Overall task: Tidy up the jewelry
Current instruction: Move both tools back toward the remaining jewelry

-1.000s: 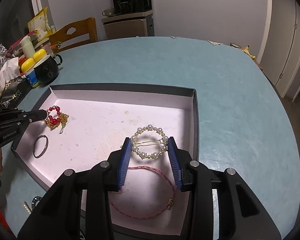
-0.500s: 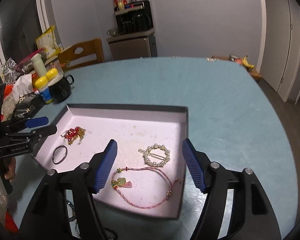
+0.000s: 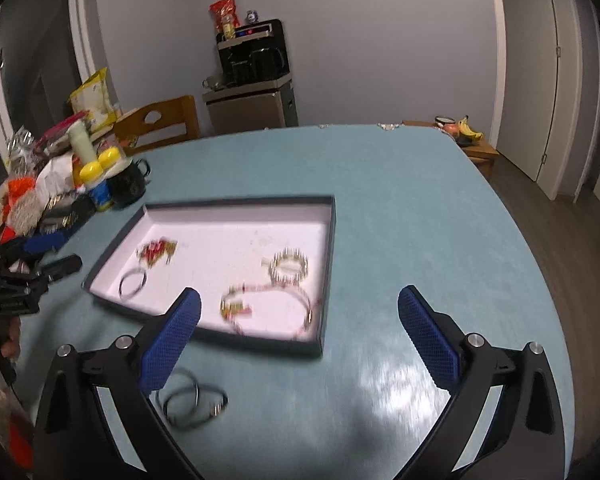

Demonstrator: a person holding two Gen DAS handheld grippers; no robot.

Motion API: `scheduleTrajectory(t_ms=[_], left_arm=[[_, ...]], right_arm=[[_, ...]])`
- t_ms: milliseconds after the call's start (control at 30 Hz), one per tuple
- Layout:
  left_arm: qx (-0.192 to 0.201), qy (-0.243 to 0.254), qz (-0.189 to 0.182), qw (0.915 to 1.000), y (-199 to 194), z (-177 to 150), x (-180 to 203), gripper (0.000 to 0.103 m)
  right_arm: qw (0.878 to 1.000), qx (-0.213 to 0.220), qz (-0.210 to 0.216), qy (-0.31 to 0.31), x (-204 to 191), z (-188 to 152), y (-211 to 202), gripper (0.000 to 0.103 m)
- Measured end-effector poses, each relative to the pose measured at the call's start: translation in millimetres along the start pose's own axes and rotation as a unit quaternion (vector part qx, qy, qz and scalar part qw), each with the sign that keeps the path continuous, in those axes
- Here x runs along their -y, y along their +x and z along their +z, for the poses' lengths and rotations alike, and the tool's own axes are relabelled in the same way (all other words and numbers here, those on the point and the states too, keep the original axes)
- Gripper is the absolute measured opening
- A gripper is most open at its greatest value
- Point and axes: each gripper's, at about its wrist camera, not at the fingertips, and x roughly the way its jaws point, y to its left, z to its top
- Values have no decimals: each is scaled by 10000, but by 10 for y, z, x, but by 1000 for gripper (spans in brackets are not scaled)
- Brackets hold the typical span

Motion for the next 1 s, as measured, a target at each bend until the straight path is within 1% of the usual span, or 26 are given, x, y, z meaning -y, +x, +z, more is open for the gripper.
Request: scheduleTrajectory(t_ms=[33,100,167,300,367,433,500,600,633,733,800,867,900,1000], left_arm=[[16,39,26,10000,-47,-37,9,92],[-18,84,-43,10000,-138,-156,18,92],[-107,102,-142,9998,-170,-253,30,92],[-320,98,-202,9992,-179,-497,83,92],[-423,44,-326,9986,-158,-611,115,92],[-595,3,-555,9967,-86,-742,167,92],[-733,78,-636,9953,-20,-839,240,92],[-787,225,-826,9932,30,-903,345,92],[-783,281,-946,9920,41,-913,382,92],[-818,382,-1093,9899,78,-928,463,92],[-876,373,-1079,9896,111,-928,493,92],[-994,255,-984,9898,156,-937,518,90],[-989,207,-930,9905,144,-942,517,90],[-1048,11,-613,9926,141,-943,576,90]], right_arm=[[10000,-30,-6,-45,-13,-36,-24,97],[9997,-150,7,-181,-57,-135,-70,97],[9993,-248,37,-289,-98,-228,-105,97],[9981,-415,72,-446,-175,-428,-128,97],[9975,-528,150,-435,-202,-516,-109,97],[9965,-651,265,-462,-244,-599,-86,97],[9957,-722,307,-497,-286,-660,-68,97],[9944,-815,408,-531,-344,-735,-44,97],[9941,-838,437,-531,-354,-747,-34,97],[9929,-903,528,-560,-411,-789,-16,97],[9927,-896,532,-607,-433,-791,-17,97],[9926,-883,535,-643,-444,-784,-20,97],[9926,-876,538,-647,-445,-779,-23,97],[9930,-836,531,-645,-442,-762,-30,97]])
